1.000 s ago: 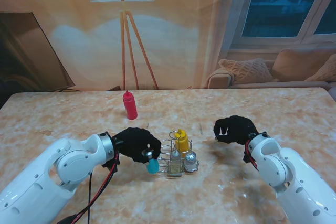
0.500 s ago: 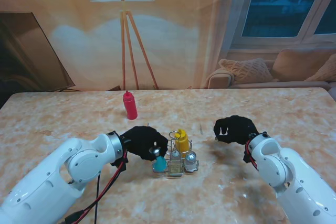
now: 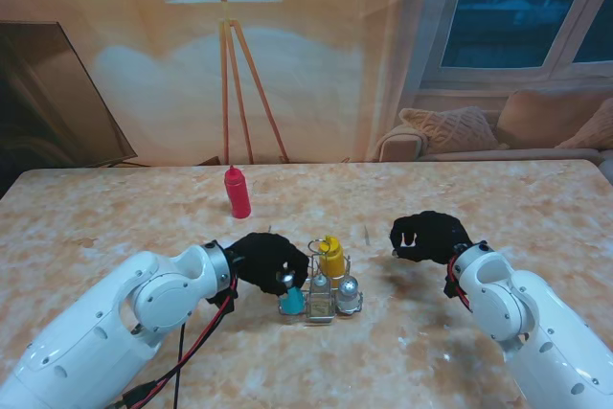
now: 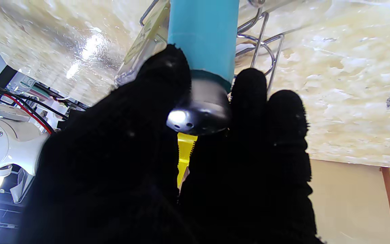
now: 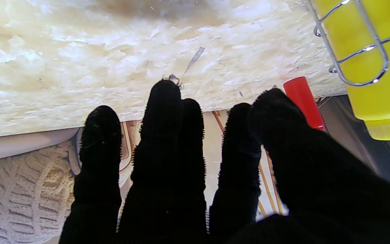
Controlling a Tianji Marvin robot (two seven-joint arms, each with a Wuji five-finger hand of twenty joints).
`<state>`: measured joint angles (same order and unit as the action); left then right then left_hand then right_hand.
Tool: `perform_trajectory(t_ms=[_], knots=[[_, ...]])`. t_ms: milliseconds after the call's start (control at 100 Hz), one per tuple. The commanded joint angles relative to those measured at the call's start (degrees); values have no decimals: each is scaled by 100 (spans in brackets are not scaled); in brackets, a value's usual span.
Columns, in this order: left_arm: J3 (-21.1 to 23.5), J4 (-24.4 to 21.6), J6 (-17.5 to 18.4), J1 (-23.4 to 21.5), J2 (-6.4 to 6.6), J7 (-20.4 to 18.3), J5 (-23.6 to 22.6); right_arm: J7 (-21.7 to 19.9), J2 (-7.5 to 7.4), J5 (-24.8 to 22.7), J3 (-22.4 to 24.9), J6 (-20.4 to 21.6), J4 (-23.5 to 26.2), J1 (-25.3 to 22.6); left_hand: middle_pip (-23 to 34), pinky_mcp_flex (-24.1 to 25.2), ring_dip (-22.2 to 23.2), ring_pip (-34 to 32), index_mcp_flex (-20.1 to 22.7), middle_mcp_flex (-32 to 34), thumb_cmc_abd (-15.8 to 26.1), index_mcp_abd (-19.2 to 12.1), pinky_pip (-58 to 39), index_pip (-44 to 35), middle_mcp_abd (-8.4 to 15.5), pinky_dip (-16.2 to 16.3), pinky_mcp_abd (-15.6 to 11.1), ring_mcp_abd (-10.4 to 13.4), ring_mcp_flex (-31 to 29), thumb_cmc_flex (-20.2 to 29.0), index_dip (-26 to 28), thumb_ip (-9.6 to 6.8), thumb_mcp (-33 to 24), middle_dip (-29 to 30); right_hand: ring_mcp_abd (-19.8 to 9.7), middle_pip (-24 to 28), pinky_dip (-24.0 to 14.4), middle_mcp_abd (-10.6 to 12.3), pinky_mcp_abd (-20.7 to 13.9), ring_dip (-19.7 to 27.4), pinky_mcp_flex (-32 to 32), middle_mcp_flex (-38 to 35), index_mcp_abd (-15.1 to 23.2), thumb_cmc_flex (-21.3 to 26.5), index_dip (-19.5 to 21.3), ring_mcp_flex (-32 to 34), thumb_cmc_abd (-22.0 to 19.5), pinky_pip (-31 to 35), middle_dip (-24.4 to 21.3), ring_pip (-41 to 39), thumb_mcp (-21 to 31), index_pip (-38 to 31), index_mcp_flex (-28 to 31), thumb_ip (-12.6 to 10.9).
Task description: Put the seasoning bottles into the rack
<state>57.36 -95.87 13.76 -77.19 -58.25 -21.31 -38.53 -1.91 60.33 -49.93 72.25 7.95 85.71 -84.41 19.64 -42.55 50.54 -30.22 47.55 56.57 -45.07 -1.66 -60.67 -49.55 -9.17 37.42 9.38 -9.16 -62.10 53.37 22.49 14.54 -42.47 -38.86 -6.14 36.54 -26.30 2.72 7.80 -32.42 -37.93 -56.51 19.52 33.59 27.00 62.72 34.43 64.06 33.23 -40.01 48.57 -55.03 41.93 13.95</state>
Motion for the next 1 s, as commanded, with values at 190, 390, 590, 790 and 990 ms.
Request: perform_trajectory(t_ms=[190,390,590,790,990], knots=[[-149,119,-109,78,-41,-5,6,-72,35,17,-7,25,-20,-42,491,-13,236,-407,248,233,11,129,-93,-654,7,178,-401,641,-190,227,12,13,-371,-195,-96,18,18,112,2,-71,35,-173,146,111,-34,73,73,10,141,-95,67,-70,58,38],[-239,168,-134,118,-48,36,-33,-78,35,25,-13,18,-24,-36,564,7,233,-399,207,130,-14,135,-92,-634,-9,191,-409,648,-156,161,26,28,-391,-157,-94,18,21,107,-2,-70,41,-172,144,109,-33,66,73,5,142,-94,70,-75,65,40],[-316,200,-118,177,-51,83,-139,-79,36,26,-22,4,-28,-31,647,-6,245,-418,237,125,-39,105,-108,-646,-3,207,-419,659,-172,145,40,35,-436,-107,-87,14,20,109,7,-72,40,-170,137,117,-36,75,72,8,140,-101,73,-73,61,38],[-331,215,-83,191,-61,181,-271,-87,34,24,-28,0,-33,-27,675,-12,275,-454,271,152,-75,83,-134,-679,21,225,-430,672,-185,148,17,38,-488,-89,-86,13,18,112,9,-70,41,-171,136,122,-33,64,72,13,142,-95,72,-74,62,39],[-331,221,-45,200,-66,232,-332,-82,35,19,-33,-8,-35,-28,697,-7,312,-487,280,166,-106,66,-137,-730,49,230,-431,691,-184,127,-6,46,-529,-113,-90,14,16,107,10,-68,32,-172,127,123,-34,68,79,18,143,-92,72,-74,60,41]])
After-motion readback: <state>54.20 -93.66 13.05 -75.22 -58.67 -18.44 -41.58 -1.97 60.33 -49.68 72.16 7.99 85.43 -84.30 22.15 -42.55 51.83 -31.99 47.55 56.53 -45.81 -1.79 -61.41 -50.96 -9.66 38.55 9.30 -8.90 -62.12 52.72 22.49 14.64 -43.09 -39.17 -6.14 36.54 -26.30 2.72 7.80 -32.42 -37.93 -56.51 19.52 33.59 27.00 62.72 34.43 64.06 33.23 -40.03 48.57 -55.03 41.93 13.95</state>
